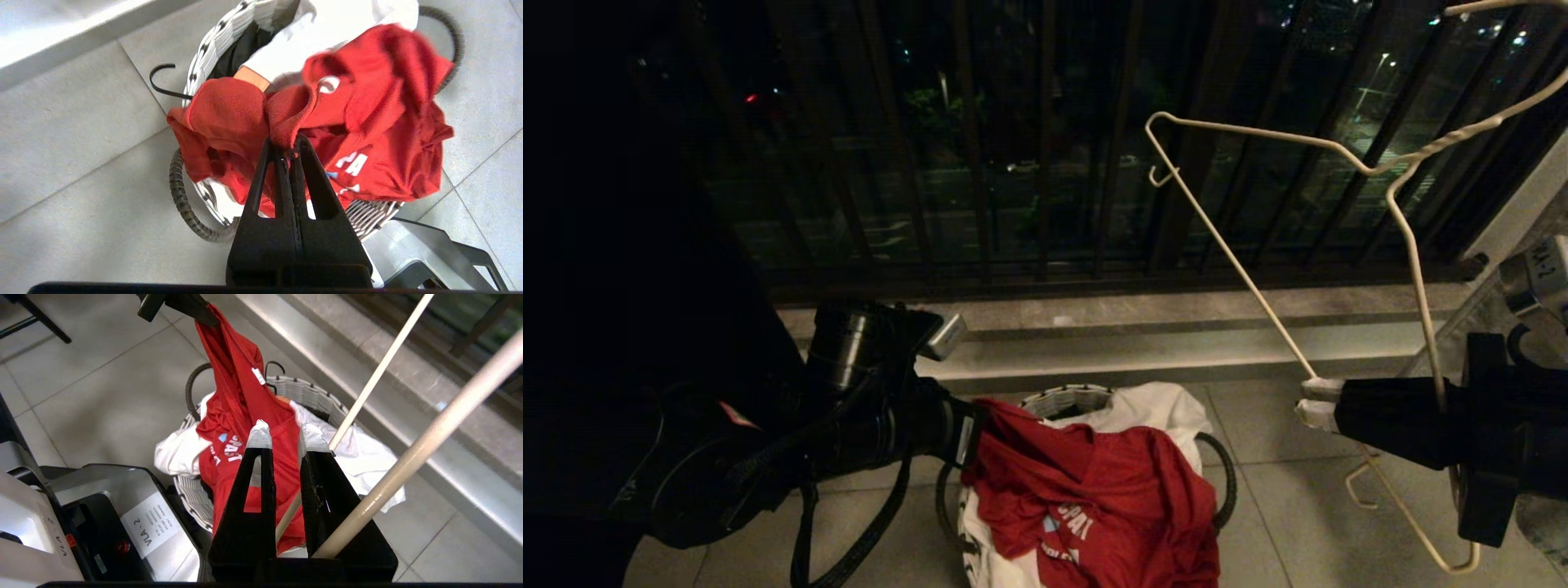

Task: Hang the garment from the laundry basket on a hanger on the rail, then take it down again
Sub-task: Pick up clothes from the basket

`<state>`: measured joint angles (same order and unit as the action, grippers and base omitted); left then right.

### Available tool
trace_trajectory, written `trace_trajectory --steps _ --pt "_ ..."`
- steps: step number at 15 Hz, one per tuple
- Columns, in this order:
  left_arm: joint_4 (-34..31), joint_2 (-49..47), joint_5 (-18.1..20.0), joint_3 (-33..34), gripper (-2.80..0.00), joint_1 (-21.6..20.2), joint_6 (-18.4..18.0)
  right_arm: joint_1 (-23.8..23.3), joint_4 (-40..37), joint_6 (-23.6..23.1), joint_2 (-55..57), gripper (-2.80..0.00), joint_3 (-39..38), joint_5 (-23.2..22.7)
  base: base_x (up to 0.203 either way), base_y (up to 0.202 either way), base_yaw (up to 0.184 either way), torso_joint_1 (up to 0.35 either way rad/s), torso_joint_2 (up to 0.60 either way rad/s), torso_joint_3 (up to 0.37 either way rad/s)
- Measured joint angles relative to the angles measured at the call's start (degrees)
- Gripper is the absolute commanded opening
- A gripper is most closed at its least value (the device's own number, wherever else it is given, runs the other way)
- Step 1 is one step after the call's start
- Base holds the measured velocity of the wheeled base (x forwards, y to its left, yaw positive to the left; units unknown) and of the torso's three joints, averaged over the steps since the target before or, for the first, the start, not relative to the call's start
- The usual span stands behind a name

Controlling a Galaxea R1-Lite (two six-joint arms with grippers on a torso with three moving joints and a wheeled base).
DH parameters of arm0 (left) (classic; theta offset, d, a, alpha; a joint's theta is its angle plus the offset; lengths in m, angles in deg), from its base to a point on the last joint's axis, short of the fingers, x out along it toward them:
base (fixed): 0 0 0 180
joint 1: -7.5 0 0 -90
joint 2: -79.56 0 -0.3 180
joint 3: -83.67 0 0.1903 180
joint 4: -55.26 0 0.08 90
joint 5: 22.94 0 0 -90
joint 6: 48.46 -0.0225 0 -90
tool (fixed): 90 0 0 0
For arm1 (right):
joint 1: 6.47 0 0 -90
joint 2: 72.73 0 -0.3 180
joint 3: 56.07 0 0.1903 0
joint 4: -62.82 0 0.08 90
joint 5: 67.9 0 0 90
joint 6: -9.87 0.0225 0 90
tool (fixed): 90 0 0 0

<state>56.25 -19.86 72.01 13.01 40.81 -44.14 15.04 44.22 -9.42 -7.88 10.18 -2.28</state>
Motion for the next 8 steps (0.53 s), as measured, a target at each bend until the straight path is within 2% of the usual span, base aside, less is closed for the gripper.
trace_trajectory --steps 8 --pt "0.0 -0.5 0.0 0.1 -2.8 0.0 -0.1 0.0 0.0 0.0 0.1 -2.8 0.0 0.0 0.0 0.0 0.0 0.001 0.0 0.201"
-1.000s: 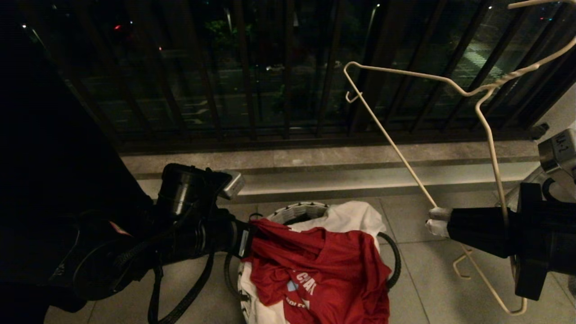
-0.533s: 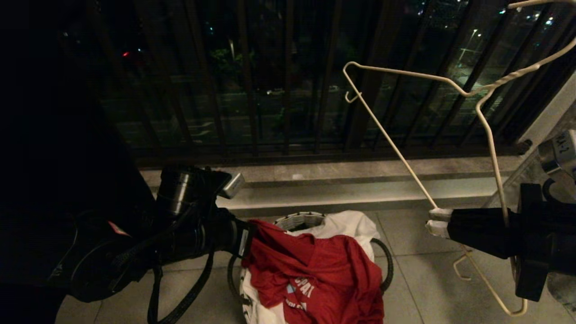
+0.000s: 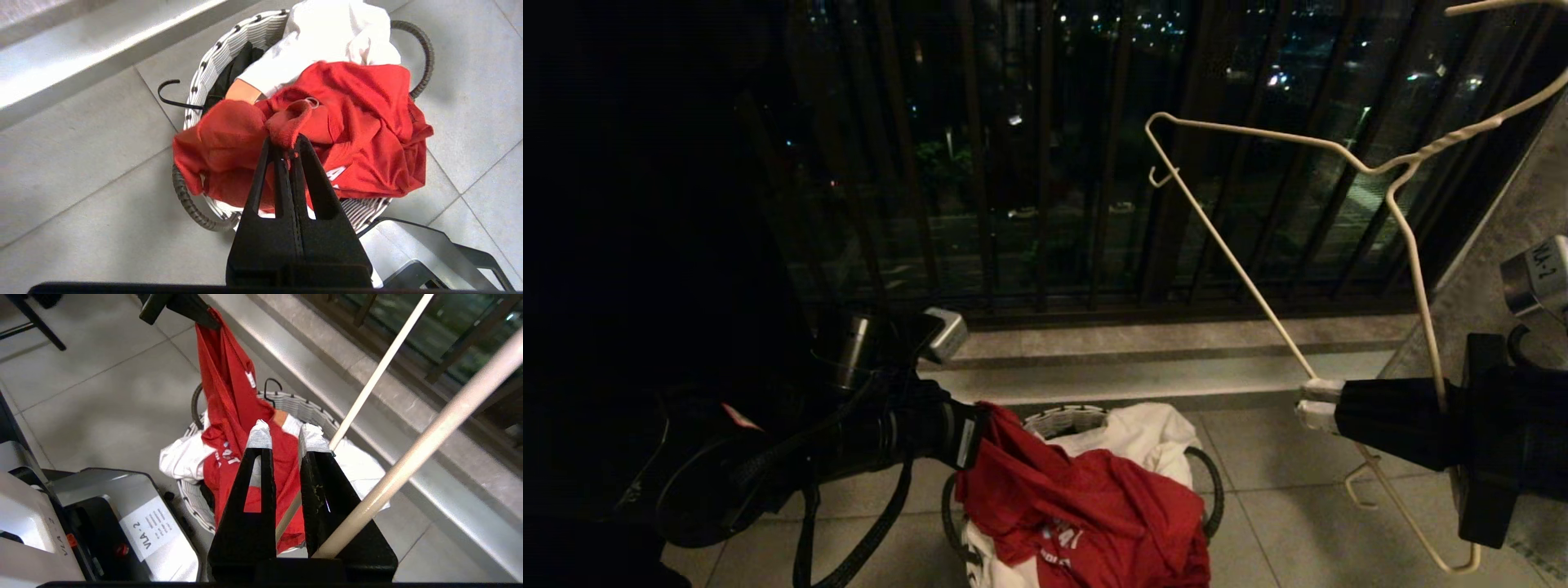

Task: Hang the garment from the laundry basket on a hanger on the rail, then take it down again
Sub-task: Pick up clothes from the basket

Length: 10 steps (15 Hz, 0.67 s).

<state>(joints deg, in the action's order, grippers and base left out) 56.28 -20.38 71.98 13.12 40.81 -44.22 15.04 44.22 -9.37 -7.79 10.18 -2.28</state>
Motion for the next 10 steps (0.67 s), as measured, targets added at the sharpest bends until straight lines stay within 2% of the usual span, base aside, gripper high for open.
trace_trajectory --steps 6,10 --pt "0.0 -0.9 0.0 -0.2 -2.8 -0.1 0.0 0.0 0.0 0.0 0.0 -2.8 0.0 0.0 0.0 0.0 0.0 0.002 0.0 0.201" --pt "0.1 -1.0 0.0 -0.2 -2.8 -0.2 0.1 0.0 0.0 0.0 0.0 -2.8 0.0 0.0 0.0 0.0 0.0 0.003 0.0 0.069"
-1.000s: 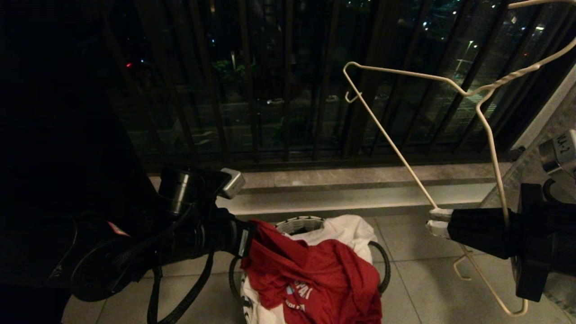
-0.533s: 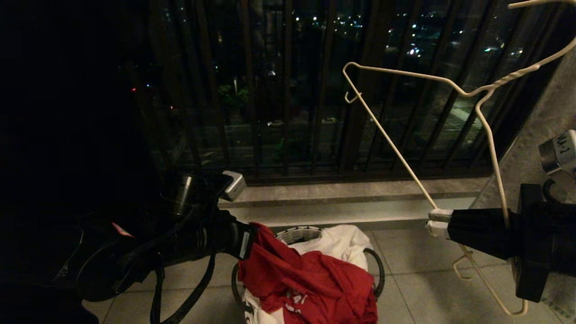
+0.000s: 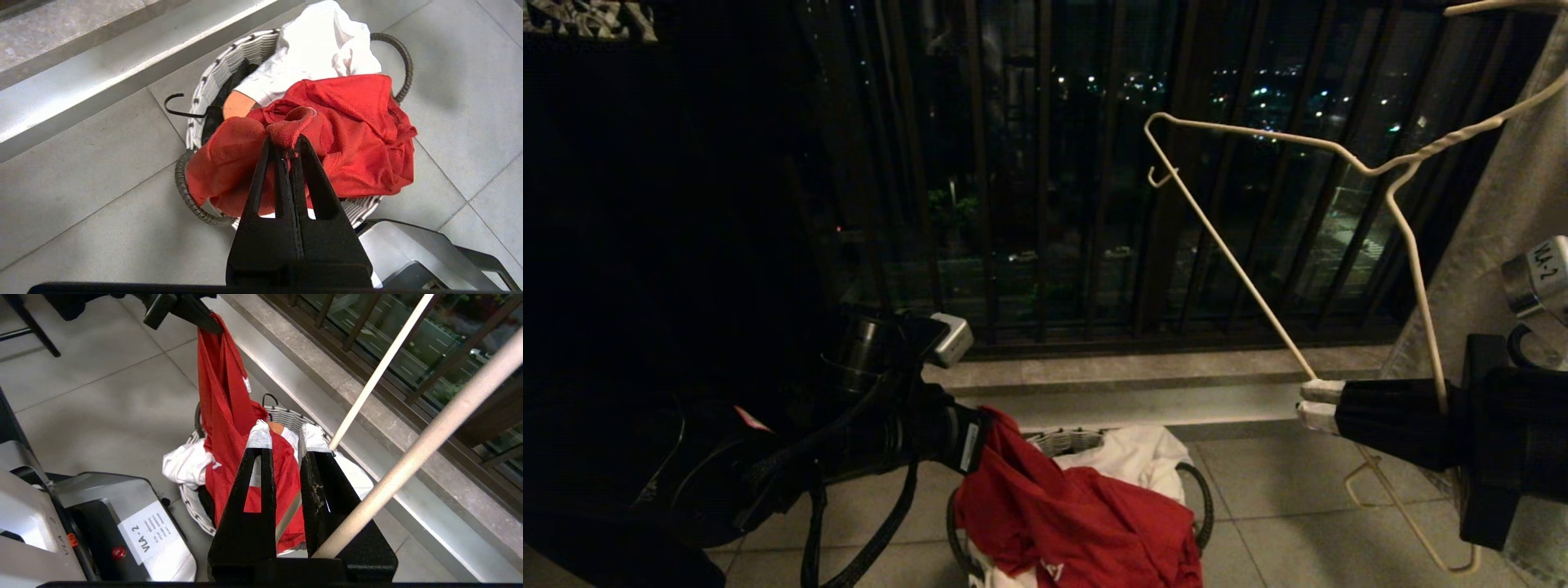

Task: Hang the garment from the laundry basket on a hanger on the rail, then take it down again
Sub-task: Pick up clothes from the basket, then hang the clothes on the clothes rack

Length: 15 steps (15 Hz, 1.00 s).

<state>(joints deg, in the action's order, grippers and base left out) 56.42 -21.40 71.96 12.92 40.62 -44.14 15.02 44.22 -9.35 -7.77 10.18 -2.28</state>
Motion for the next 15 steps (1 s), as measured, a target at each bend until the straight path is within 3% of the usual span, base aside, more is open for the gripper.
trace_trajectory --steps 6,10,15 --pt "0.2 0.2 0.0 0.1 -2.8 -0.1 0.0 0.0 0.0 -0.3 0.7 -2.8 -0.3 0.0 0.0 0.0 0.0 0.0 0.0 0.0" --pt "5.8 0.1 0.0 -0.2 -2.8 -1.8 0.1 0.4 -0.1 -0.8 1.1 -2.8 -1.2 0.0 0.0 0.0 0.0 0.0 0.0 0.0" --pt "5.4 2.3 -1.7 -0.6 -2.8 -2.4 0.0 5.0 -1.7 -3.5 1.0 -2.8 -4.6 0.6 0.0 0.0 0.0 0.0 0.0 0.0"
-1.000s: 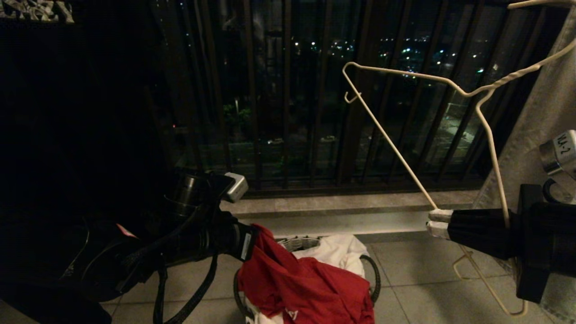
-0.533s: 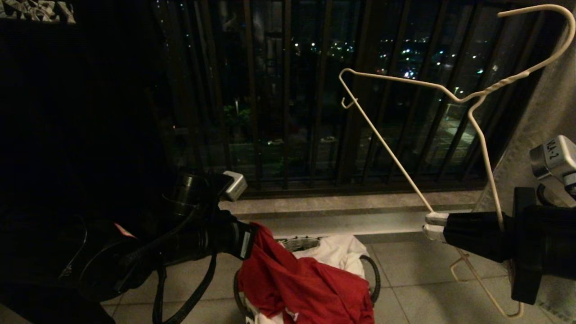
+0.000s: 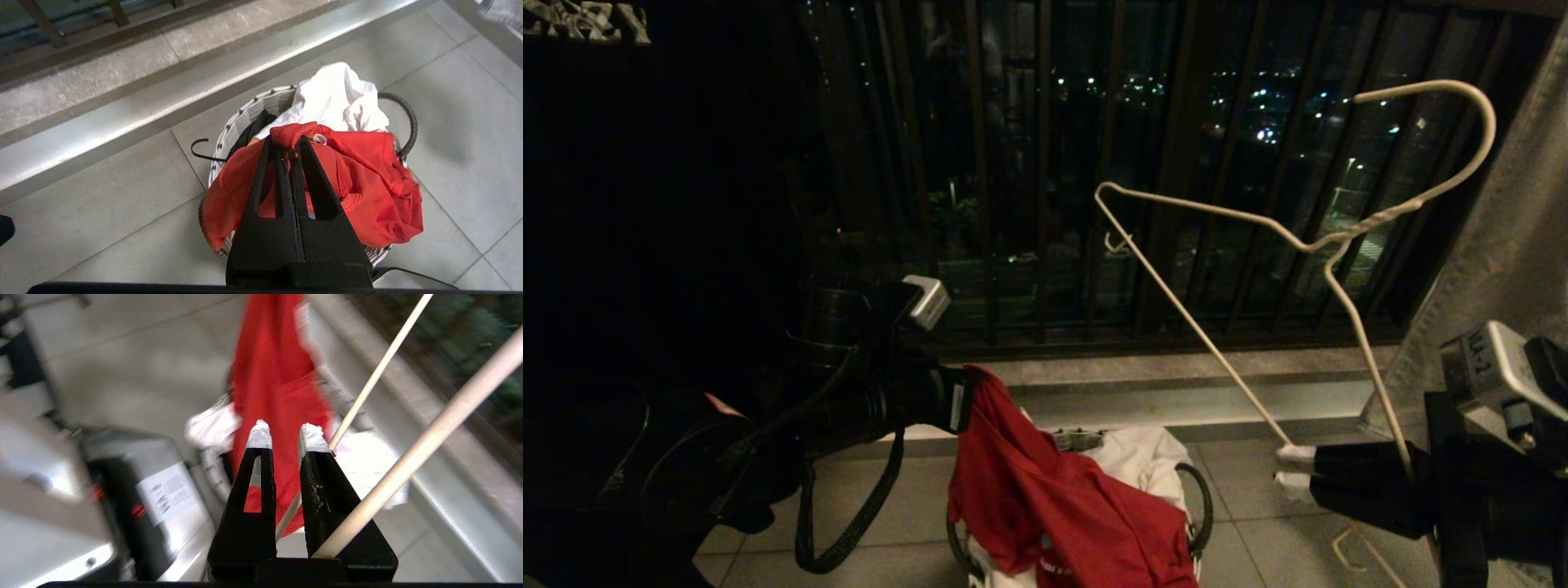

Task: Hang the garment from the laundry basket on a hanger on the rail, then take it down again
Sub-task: Hang the clothes on the clothes rack

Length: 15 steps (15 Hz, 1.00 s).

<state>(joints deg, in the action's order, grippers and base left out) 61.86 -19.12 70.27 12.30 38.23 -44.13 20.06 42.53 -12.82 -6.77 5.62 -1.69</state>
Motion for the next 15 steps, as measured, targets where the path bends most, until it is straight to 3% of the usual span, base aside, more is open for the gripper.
trace_trajectory --steps 4,9,15 --pt "-2.7 2.0 -0.8 -1.3 -2.8 -0.1 0.0 6.7 -0.5 -0.2 0.8 -2.8 -3.5 0.6 0.0 0.0 0.0 0.0 0.0 0.0" --pt "-3.0 2.5 -3.3 -2.9 -2.8 -0.9 0.0 8.7 -0.6 -4.8 1.2 -2.8 -7.2 0.9 0.0 0.0 0.0 0.0 0.0 0.0" --pt "-2.9 2.9 -3.3 -3.3 -2.8 -1.1 0.0 13.5 -2.8 -5.4 3.0 -2.8 -8.4 1.1 0.0 0.0 0.0 0.0 0.0 0.0"
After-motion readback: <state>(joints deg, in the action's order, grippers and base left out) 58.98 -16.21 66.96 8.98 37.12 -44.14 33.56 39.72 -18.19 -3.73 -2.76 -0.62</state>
